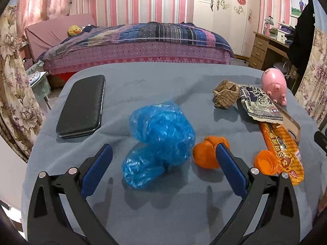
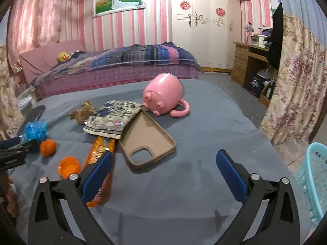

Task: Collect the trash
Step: 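Grasp the blue plastic bag with the left tool while the right tool grasps the orange snack packet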

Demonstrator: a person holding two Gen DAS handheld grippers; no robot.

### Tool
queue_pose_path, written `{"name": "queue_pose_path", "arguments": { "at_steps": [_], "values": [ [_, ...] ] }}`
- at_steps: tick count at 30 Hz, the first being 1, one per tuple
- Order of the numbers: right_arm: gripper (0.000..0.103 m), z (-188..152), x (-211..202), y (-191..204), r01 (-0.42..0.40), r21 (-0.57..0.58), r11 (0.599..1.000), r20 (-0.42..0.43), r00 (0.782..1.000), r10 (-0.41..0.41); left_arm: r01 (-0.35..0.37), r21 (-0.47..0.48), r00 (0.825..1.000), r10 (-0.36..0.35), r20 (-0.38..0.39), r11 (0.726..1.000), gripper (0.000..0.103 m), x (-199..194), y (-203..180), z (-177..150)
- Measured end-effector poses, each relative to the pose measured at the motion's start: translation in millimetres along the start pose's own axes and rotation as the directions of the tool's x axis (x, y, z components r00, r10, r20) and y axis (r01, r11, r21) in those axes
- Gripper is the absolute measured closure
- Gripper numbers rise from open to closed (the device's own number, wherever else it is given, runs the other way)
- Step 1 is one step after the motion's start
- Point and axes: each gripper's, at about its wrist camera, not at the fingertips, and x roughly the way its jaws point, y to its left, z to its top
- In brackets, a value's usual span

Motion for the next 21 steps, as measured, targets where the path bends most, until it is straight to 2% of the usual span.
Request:
{"name": "queue_pose_path", "arguments": {
  "at_steps": [2,5,7,10,13,16,18,19,21],
  "values": [
    [0.004,0.3,-0.4,2.2,-0.016,0.005,1.000,0.003,1.000,0.016,0.002,-0.003,1.000,-0.002,-0.002,1.000,0.008,2.4,0.0,1.7],
    [0.004,0.0,3.3,10.8,-0.037,-0.005,0.999,-0.017,0.999,0.037,0.014,-0.008,1.000,-0.015,-0.028,1.000,0.026,7.7,1.1,2.4],
    [0.004,-1.1,5.4,20.3,-0.045,-0.021,0.999,-0.027,0.999,0.044,0.018,-0.018,0.999,-0.019,-0.049,1.000,0.043,11.3,2.4,2.1],
    [0.004,-3.6,7.1,34.7,-0.072,-0.038,0.997,-0.044,0.997,0.071,0.011,-0.028,0.999,-0.012,-0.052,1.000,0.054,11.6,3.6,1.0],
    [0.005,-6.6,8.2,50.5,-0.097,-0.069,0.993,-0.067,0.994,0.092,0.003,-0.022,0.999,-0.003,-0.042,1.000,0.061,10.0,2.1,0.9],
    [0.008,-10.2,8.5,64.4,-0.108,-0.105,0.989,-0.086,0.991,0.100,-0.016,-0.010,0.999,0.016,-0.031,1.000,0.063,8.8,0.0,1.1],
    [0.019,-12.1,11.0,71.3,-0.118,-0.121,0.986,-0.111,0.988,0.105,-0.022,-0.003,0.999,0.022,-0.027,1.000,0.063,8.2,-1.9,1.0],
    [0.021,-13.7,13.1,74.1,-0.129,-0.123,0.984,-0.132,0.985,0.113,-0.022,-0.003,0.999,0.022,-0.026,1.000,0.063,7.8,-2.1,1.1],
    [0.035,-17.2,17.9,78.4,-0.149,-0.129,0.980,-0.169,0.977,0.126,-0.020,-0.008,1.000,0.019,-0.024,1.000,0.063,7.4,-2.3,1.2]
  ]
}}
